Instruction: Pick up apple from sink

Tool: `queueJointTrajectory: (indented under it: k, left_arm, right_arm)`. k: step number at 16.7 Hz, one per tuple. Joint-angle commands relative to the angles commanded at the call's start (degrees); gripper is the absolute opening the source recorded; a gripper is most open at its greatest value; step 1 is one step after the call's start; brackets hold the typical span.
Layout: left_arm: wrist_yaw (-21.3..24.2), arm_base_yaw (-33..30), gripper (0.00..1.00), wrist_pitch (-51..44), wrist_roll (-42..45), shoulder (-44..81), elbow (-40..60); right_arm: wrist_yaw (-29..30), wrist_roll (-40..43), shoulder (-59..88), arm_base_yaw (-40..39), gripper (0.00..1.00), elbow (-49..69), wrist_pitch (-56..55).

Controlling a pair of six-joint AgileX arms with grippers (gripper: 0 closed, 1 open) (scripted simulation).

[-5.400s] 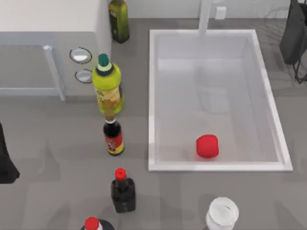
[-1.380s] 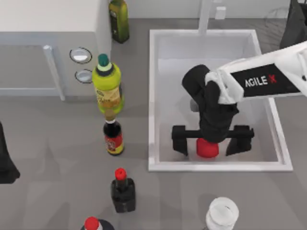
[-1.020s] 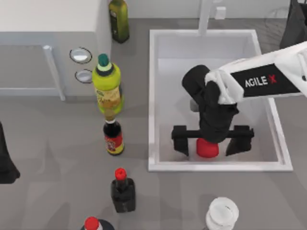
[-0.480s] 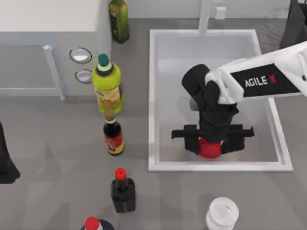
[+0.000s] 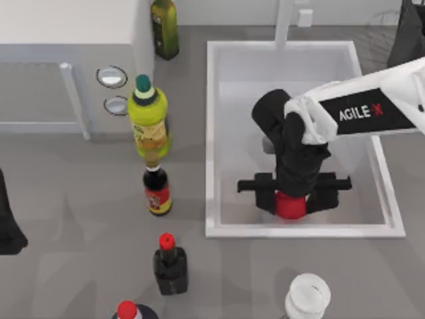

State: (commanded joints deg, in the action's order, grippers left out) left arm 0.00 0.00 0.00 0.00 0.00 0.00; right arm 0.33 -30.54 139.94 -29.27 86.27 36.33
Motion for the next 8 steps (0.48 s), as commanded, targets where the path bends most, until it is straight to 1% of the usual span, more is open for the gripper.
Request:
queueJointTrajectory:
  k: [1,3,5,8]
  left_arm:
    - [0.0,0.0,1.0,0.0,0.0,0.0,0.0]
    - [0.0,0.0,1.0,0.0,0.0,0.0,0.0]
    - [0.0,0.0,1.0,0.0,0.0,0.0,0.0]
    - [0.0,0.0,1.0,0.0,0.0,0.0,0.0]
  right_arm:
    - [1.24,0.59,-3.39,0.14,0.0,0.71,1.89]
    - [1.24,0.57,-3.47,0.12,0.0,1.49,2.67]
    - [1.23,0.51,-3.87,0.05,0.0,4.57,5.87]
    - [1.21,0.47,-5.3,-0.02,0.0,12.26,15.16]
